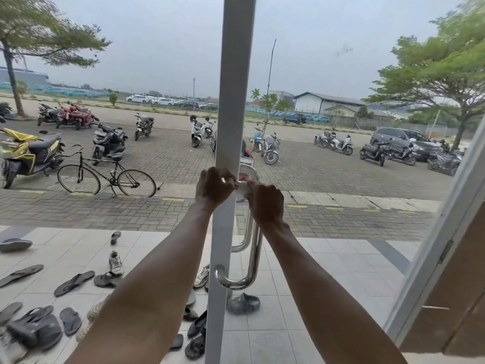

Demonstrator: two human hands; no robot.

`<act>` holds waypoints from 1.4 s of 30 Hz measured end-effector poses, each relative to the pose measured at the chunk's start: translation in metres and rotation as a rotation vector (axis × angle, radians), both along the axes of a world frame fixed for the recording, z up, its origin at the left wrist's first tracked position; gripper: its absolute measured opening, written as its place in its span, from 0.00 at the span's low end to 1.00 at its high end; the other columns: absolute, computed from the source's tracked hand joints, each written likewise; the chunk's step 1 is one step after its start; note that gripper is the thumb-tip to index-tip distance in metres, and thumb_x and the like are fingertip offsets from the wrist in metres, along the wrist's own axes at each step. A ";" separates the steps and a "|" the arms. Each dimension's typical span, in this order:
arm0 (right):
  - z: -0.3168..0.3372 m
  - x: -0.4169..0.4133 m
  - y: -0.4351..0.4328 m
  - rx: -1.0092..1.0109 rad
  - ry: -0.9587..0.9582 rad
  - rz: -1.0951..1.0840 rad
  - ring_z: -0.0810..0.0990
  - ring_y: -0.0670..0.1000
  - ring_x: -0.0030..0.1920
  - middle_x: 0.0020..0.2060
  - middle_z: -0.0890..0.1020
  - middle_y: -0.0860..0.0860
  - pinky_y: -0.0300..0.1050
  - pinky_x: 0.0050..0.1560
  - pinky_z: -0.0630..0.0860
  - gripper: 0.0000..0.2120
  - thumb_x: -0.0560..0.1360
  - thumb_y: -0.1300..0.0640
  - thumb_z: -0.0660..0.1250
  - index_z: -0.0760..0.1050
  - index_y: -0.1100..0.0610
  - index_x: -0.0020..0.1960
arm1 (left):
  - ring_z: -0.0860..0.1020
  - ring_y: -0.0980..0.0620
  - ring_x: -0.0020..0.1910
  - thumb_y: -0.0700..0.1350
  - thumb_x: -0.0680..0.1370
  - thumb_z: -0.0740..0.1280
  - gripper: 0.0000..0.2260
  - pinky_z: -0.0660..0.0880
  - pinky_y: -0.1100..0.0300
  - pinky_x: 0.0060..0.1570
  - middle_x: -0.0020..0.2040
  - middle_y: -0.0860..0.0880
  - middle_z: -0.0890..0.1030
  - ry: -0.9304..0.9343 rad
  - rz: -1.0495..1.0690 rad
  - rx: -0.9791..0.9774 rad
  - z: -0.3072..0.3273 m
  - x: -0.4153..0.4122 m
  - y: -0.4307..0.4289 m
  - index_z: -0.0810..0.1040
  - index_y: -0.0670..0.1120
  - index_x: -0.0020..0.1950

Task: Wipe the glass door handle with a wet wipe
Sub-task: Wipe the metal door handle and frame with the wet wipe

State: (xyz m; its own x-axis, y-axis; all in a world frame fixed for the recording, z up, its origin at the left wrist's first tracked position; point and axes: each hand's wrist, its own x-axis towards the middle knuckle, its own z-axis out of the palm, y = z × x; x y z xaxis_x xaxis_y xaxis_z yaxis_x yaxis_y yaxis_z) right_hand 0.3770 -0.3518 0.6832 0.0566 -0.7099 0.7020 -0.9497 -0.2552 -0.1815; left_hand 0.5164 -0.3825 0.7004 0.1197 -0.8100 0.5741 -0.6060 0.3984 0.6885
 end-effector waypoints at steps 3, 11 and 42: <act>-0.009 -0.006 0.002 -0.030 -0.113 -0.009 0.84 0.60 0.46 0.46 0.85 0.58 0.51 0.47 0.80 0.17 0.72 0.54 0.71 0.77 0.53 0.61 | 0.84 0.50 0.47 0.42 0.69 0.63 0.13 0.79 0.58 0.53 0.42 0.49 0.87 -0.001 -0.006 -0.004 0.000 0.002 -0.002 0.87 0.49 0.42; -0.007 -0.005 0.003 0.007 -0.117 -0.093 0.84 0.60 0.45 0.43 0.85 0.57 0.49 0.44 0.78 0.11 0.72 0.51 0.70 0.80 0.54 0.53 | 0.84 0.50 0.45 0.40 0.70 0.64 0.12 0.80 0.59 0.50 0.41 0.48 0.87 0.043 0.007 0.008 0.000 0.001 -0.003 0.87 0.47 0.43; -0.051 -0.008 0.000 -0.056 -0.559 -0.106 0.84 0.60 0.39 0.39 0.85 0.58 0.46 0.40 0.76 0.15 0.69 0.48 0.74 0.82 0.58 0.48 | 0.84 0.49 0.48 0.40 0.67 0.60 0.16 0.78 0.61 0.52 0.43 0.49 0.87 0.114 0.055 -0.036 -0.010 -0.009 0.002 0.87 0.49 0.44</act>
